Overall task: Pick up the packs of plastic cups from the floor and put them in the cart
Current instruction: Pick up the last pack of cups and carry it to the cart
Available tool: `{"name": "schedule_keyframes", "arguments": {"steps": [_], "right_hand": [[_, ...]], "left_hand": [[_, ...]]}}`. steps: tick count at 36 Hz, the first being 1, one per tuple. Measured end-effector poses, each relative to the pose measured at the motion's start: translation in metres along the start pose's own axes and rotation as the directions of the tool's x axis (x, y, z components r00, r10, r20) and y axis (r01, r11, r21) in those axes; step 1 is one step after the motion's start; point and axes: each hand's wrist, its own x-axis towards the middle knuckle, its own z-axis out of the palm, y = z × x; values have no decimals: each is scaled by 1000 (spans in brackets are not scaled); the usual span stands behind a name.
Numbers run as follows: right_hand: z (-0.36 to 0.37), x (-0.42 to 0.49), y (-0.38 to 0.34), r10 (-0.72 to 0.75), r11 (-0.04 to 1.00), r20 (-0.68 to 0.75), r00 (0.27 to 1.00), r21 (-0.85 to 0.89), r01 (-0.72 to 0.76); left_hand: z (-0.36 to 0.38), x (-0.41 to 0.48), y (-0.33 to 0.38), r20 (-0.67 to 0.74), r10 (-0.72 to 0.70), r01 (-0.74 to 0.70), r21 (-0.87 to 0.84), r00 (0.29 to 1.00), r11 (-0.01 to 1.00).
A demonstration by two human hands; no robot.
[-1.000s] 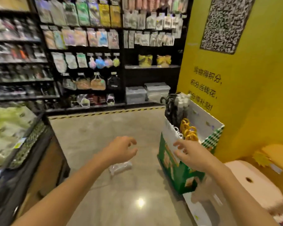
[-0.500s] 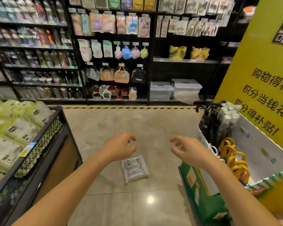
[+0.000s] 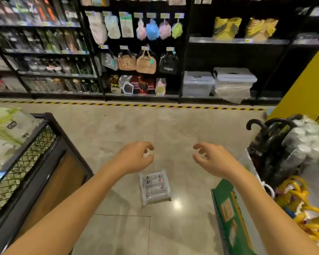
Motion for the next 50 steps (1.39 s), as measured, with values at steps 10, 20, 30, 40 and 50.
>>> {"name": "schedule_keyframes", "arguments": {"steps": [10,20,30,40,50], "right_hand": [[0,102,-8,117,993,-15,993,18,-117],[32,166,-83,394,914,-110,913,151,-376],[38,171,-103,618,776,-139,774,263,-573],[81,189,-79,752,640,-123,648,373,-672],[193,247,-45,895,388,-15,445,517,-763]], "left_hand": [[-18,120,-44,50,86,-87,22,995,996],[-65,224,-113,173,354,-369,66,919,927],[-80,289,-120,277,505,-532,30,818,846],[-35,333,-122,348,567,-601,-14,746,799],[72,433,-151,486,620,-650,-130,616,749]]}}
